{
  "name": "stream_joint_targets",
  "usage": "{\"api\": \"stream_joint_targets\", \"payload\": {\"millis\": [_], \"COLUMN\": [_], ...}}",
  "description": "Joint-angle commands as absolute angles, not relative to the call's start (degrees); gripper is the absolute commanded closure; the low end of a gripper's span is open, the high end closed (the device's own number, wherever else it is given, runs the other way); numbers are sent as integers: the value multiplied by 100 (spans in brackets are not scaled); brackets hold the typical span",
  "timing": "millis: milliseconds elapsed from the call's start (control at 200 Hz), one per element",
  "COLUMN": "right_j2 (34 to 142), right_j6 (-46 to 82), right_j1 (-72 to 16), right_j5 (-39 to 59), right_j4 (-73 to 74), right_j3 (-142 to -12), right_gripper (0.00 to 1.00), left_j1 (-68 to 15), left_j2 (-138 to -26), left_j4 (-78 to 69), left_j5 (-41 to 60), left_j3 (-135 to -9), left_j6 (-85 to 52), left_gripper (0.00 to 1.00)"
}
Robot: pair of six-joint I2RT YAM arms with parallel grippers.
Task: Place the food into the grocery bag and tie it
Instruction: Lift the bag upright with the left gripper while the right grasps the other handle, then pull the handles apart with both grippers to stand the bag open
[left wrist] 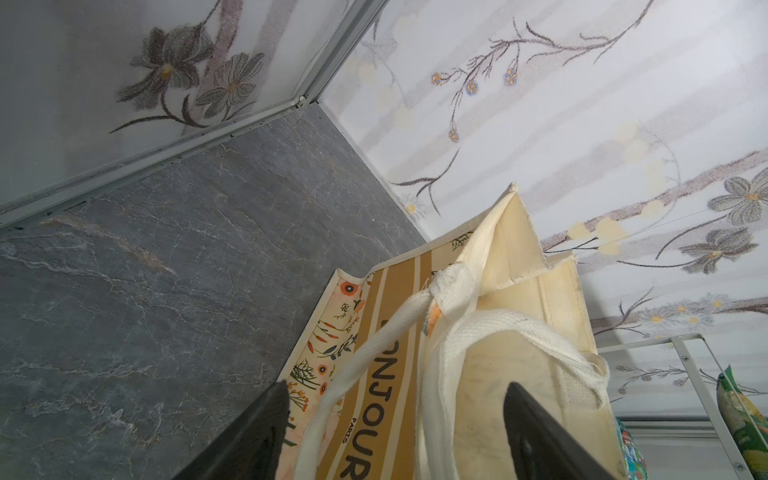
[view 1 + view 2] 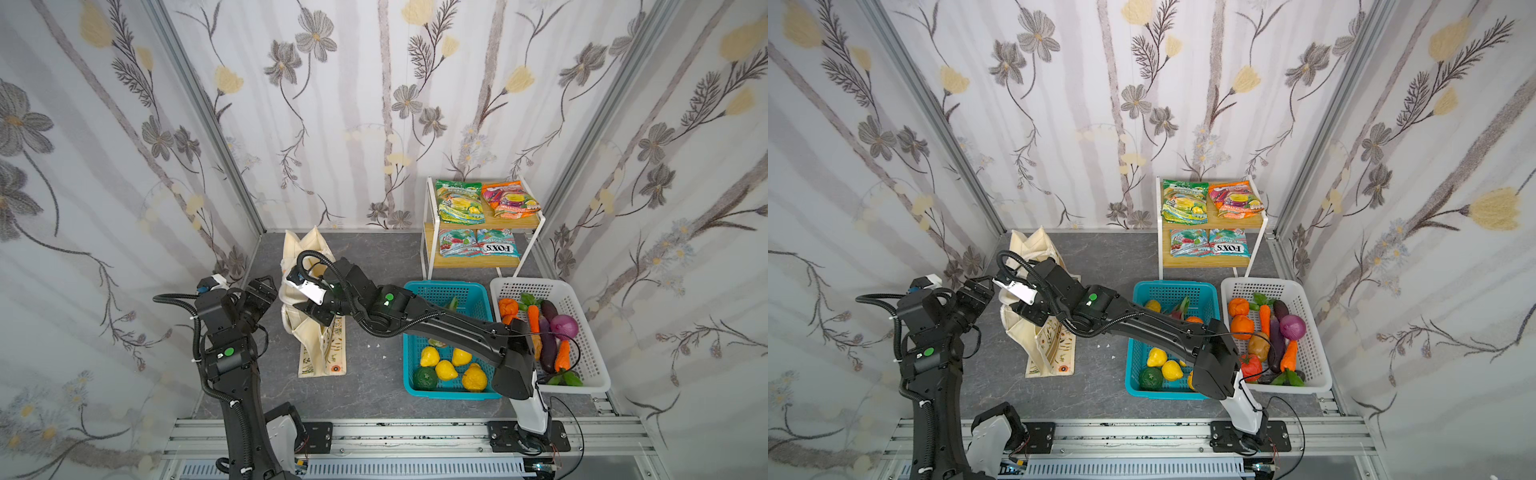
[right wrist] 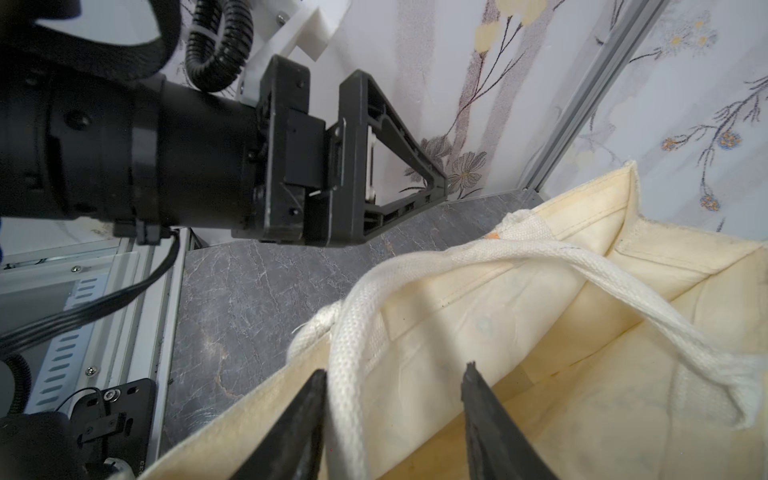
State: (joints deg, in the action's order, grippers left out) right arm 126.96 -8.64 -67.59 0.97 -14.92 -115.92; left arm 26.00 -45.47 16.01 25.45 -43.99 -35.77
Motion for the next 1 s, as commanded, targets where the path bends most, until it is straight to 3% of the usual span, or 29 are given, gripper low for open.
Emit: {"api": "stream_joint_targets", "payload": {"millis": [0,55,150,250,425,510,575,625,674,994], "right_j2": [12749,12727,12636,12517,11909,11470,11213,11061,10953,10535], "right_j6": [-946,-926,-848,-629,-89,477,944,1296,1569,2597], "right_j1": [-6772,-6761,-6757,-6735,-6707,-6614,-6533,-6479,-6461,-6281], "right_j5": [-275,-389,-491,-417,-341,-254,-66,43,87,-29], "right_j4": [-1413,-1475,-1514,-1385,-191,826,1615,2121,2491,4476], "right_j3": [-11669,-11658,-11629,-11594,-10688,-9883,-9313,-8957,-8694,-7334], "right_gripper": [63,70,71,82,84,100,100,92,100,100], "left_j1": [2600,2601,2587,2582,2583,2572,2512,2381,2197,1306], "left_j2": [-4539,-4559,-4589,-4609,-4661,-4721,-4744,-4801,-4903,-5601], "left_j4": [1310,1301,1262,1195,1157,1075,992,913,896,809], "left_j5": [2400,2367,2336,2321,2319,2355,2371,2456,2482,2466], "left_j3": [-4377,-4360,-4351,-4405,-4534,-4470,-4430,-4406,-4431,-4500], "left_j6": [-3467,-3461,-3501,-3372,-3352,-3418,-3434,-3403,-3293,-3049], "left_gripper": [15,15,15,18,23,25,25,26,26,26]}}
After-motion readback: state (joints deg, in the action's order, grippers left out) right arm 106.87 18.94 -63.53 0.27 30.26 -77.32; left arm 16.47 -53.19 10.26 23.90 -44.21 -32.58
